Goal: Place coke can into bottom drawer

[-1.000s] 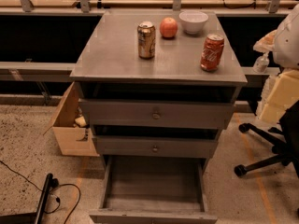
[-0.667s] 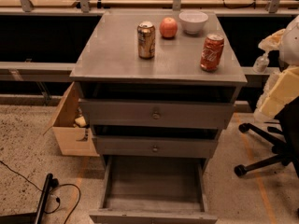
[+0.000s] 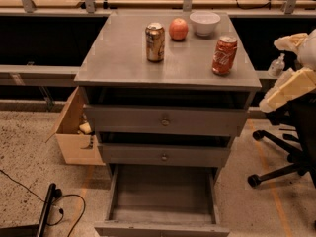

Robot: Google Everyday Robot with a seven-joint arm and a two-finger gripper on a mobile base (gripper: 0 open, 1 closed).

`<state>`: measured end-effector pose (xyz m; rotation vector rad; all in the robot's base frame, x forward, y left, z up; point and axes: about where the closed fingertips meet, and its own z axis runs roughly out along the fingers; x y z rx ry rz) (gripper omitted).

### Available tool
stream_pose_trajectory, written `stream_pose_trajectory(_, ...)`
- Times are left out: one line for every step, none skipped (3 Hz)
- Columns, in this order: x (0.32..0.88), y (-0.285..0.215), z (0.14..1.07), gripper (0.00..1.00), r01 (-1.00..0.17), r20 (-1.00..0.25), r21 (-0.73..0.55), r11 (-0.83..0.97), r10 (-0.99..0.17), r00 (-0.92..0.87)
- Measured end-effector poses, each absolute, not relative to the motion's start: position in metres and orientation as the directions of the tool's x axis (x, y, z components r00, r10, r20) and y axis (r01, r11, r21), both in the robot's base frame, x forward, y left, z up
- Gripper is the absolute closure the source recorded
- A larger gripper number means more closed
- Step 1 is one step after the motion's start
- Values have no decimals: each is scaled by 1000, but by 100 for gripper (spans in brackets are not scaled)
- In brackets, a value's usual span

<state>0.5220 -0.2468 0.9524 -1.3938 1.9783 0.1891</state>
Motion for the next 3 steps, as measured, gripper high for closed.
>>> stream_pose_trajectory(563,-257,931,0,-828,-741,-278,487,-657,-138)
stream_pose_trajectory(597,-271,914,0,-752,-804,-270,601,-570,-167)
stream_pose_trajectory(622,-277,910,0,-667,-850,-226,709,-478,-220)
